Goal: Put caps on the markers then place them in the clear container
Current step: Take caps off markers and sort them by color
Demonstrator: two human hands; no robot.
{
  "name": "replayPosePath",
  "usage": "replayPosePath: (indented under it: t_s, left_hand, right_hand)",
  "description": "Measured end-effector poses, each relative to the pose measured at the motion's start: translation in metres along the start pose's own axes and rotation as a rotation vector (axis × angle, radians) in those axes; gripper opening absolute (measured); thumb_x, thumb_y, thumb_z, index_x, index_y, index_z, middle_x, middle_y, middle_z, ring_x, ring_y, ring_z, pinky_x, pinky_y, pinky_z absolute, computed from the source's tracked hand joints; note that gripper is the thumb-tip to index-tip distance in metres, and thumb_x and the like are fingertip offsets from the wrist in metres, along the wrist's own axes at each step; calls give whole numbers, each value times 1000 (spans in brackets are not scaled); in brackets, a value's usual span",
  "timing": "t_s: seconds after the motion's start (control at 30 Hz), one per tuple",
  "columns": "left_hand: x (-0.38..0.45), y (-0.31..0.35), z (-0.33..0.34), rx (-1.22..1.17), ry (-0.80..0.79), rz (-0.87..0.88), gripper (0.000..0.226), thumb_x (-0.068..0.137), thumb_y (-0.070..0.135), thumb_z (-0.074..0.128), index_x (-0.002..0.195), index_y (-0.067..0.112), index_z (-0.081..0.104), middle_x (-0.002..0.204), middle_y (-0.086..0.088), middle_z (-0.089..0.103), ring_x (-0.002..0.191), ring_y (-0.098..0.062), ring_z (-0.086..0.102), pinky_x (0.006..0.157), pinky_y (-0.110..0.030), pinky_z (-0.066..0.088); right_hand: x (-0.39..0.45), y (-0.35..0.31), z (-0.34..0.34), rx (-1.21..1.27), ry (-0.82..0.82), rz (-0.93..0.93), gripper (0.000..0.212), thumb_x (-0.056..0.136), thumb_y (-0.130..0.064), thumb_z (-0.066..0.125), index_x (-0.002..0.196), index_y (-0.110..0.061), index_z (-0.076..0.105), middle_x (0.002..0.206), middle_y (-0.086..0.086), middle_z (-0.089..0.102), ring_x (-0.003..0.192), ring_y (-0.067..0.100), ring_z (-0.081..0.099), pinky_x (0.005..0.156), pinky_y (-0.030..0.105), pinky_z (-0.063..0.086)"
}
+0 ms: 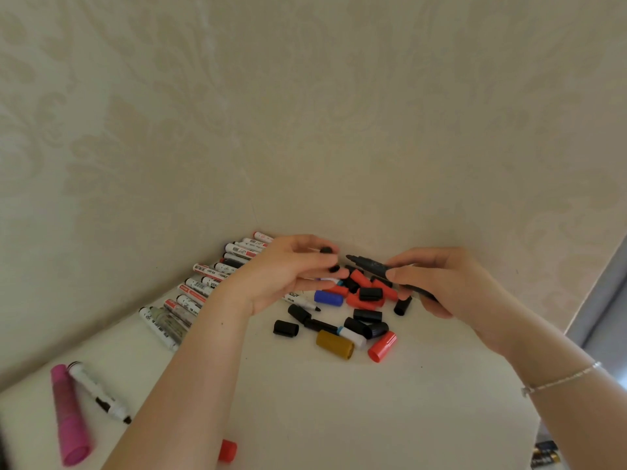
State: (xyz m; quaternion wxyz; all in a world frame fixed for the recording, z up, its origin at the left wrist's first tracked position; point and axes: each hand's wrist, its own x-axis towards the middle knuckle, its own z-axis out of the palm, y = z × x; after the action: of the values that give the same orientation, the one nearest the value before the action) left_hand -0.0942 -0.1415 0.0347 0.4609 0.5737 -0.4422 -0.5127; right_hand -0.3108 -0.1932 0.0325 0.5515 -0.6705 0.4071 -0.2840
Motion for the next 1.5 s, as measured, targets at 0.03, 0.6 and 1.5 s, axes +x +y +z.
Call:
replayPosePath:
  t_s: [0.03, 0.6, 1.5]
  left_hand:
    - [0, 1, 1, -97, 32, -1, 23, 91, 6, 60, 113, 3, 60, 104, -15, 72, 98, -23, 70, 79, -31, 59]
    - [-4, 5, 6, -1, -38, -66, 17, 80, 16, 69, 94, 8, 64, 90, -10, 74, 82, -15, 72, 63, -23, 58]
    - [7, -7, 33, -133, -134, 113, 22, 93, 14, 55, 73, 13, 46, 54, -1, 45, 42, -9, 31, 43, -20, 27]
  right_hand:
    - [0, -1, 1, 5, -7, -7, 9, 86, -11, 64, 87, -15, 73, 61, 8, 59, 40, 12, 29, 35, 17, 22]
    - [3, -1, 11, -131, -23, -89, 11, 83, -16, 70, 81, -27, 73, 61, 1, 64, 37, 8, 37, 40, 20, 31]
    - [7, -6, 14, -280, 72, -251, 5, 84, -24, 69, 87, -26, 72, 67, -1, 62, 47, 12, 42, 51, 30, 38]
